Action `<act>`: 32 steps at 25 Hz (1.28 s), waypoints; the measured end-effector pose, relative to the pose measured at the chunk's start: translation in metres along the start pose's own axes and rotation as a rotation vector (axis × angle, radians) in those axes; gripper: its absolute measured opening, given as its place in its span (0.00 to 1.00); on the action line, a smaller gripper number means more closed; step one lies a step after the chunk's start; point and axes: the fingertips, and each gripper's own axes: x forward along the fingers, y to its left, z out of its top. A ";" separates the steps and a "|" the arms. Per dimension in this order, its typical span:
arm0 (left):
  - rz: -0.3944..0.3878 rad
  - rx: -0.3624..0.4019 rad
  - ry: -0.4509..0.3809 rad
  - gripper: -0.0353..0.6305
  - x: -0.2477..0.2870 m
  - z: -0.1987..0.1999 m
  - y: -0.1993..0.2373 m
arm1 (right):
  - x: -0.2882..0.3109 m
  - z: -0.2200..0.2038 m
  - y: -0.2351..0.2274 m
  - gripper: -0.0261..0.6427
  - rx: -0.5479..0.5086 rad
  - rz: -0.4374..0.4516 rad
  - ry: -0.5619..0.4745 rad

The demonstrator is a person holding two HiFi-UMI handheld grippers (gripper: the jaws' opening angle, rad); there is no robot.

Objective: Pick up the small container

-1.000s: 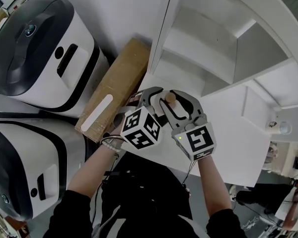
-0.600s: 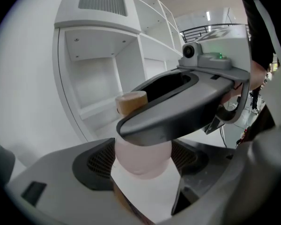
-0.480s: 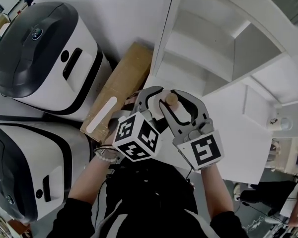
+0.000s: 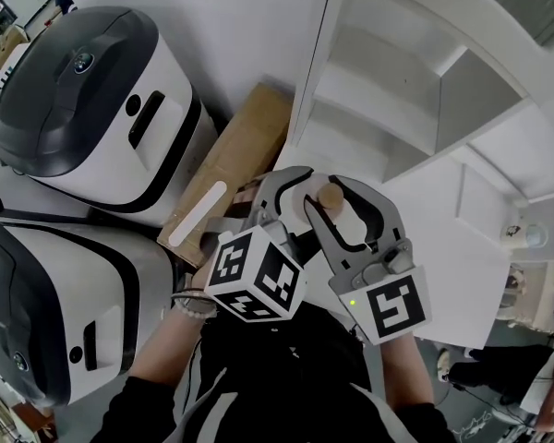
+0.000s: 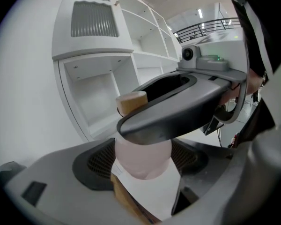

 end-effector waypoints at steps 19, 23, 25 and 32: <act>0.022 0.017 -0.005 0.61 -0.018 0.010 -0.014 | -0.018 0.009 0.014 0.26 -0.004 0.009 -0.001; 0.015 0.014 -0.009 0.61 -0.018 0.011 -0.018 | -0.022 0.008 0.014 0.26 -0.005 0.005 0.003; 0.014 0.012 -0.011 0.61 -0.018 0.012 -0.019 | -0.023 0.008 0.014 0.26 -0.008 0.006 0.005; 0.010 0.013 -0.013 0.61 -0.018 0.014 -0.023 | -0.027 0.009 0.015 0.26 -0.017 0.005 0.001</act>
